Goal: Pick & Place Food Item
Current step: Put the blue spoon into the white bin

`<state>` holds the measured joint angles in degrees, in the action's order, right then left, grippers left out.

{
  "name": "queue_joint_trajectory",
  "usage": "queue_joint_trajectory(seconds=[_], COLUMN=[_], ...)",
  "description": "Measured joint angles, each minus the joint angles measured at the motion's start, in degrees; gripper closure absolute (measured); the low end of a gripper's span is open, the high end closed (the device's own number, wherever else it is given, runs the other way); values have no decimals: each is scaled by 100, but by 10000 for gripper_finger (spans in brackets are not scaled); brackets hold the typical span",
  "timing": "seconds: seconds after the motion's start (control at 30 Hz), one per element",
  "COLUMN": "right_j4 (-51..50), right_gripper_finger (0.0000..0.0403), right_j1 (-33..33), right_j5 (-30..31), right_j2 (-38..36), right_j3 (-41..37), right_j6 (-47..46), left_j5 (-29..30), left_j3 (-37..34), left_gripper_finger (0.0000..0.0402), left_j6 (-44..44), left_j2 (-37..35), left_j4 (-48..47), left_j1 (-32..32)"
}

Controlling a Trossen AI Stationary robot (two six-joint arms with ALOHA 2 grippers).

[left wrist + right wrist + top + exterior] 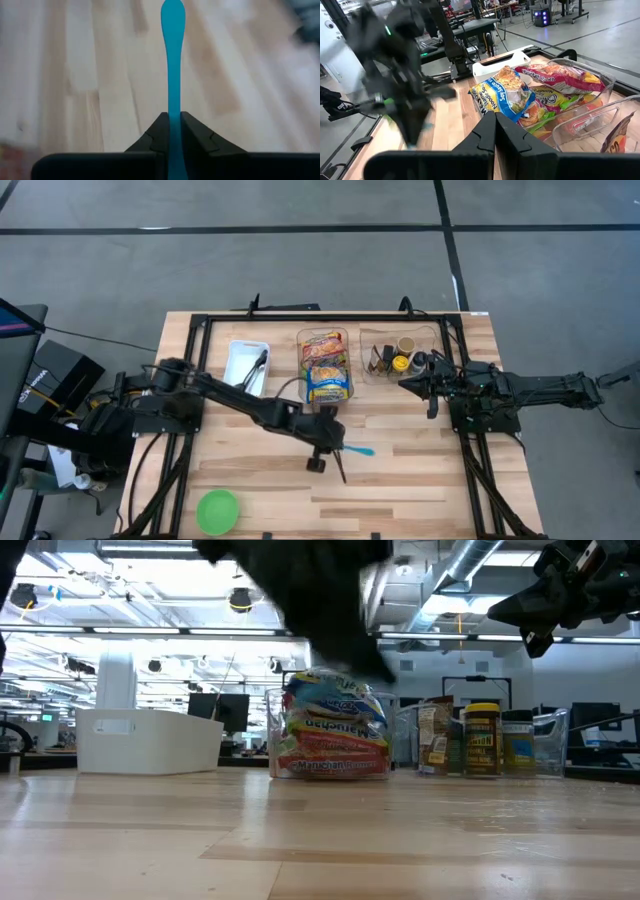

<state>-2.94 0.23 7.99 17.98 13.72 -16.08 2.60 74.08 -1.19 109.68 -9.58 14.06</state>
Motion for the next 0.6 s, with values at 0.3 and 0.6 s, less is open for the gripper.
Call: queue_joint_trajectory(seconds=[0.3,0.6], right_j4=[0,0], right_gripper_finger=[403,403], right_j1=[0,0], right_j5=[-2,-2], right_j2=[0,0], right_j3=[0,2], right_j6=[0,0], left_j5=[-3,884], left_j3=[0,2], left_gripper_finger=[380,379], left_j6=[-2,-4], left_j2=[-1863,-3602], left_j4=[74,95], left_j1=[166,118])
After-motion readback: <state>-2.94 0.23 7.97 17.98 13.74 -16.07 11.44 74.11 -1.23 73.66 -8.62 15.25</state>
